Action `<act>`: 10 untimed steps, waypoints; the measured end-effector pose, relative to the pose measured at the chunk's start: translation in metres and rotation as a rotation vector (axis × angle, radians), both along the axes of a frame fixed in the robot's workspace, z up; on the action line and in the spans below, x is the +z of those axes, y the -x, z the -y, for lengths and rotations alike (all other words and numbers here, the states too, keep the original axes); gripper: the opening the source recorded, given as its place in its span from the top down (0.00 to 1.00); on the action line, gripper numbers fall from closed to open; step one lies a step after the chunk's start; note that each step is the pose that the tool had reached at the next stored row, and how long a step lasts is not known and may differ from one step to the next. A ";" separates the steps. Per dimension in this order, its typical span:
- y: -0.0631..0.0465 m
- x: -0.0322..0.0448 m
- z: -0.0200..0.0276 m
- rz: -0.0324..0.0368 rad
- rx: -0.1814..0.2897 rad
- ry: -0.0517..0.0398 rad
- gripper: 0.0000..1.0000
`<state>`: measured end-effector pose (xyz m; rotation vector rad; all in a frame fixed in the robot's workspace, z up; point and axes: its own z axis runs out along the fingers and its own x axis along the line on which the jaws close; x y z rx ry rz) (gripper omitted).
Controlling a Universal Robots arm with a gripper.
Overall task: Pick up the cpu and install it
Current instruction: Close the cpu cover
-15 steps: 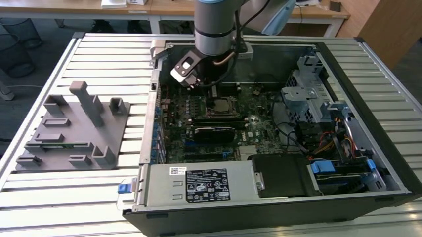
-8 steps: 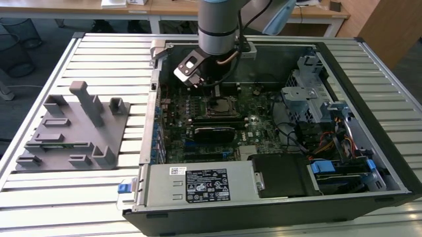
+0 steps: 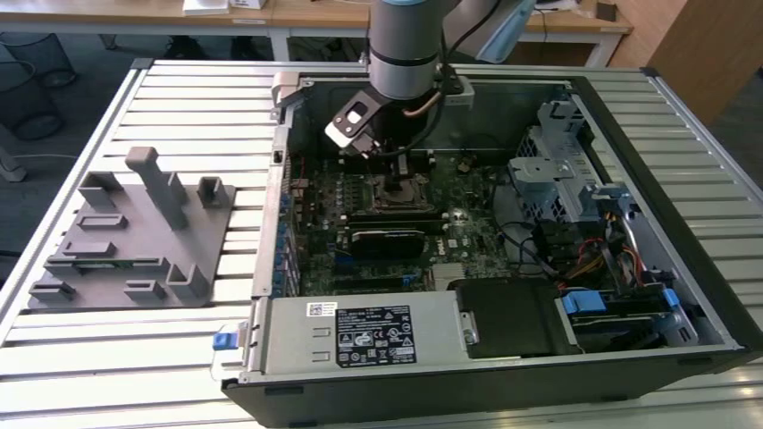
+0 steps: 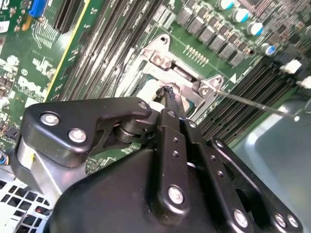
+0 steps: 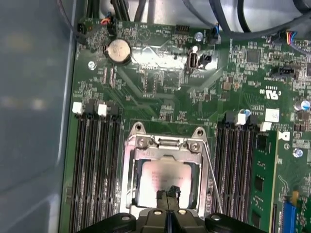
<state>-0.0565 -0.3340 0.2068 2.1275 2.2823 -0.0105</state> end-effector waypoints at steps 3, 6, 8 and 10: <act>-0.004 0.0000 0.0000 -0.0004 0.000 0.0000 0.89; -0.007 0.0000 0.0000 -0.0004 0.000 0.0000 0.89; -0.009 0.0000 0.0000 -0.0004 0.000 0.0000 0.89; -0.012 0.0000 0.0000 -0.0004 0.000 0.0000 0.89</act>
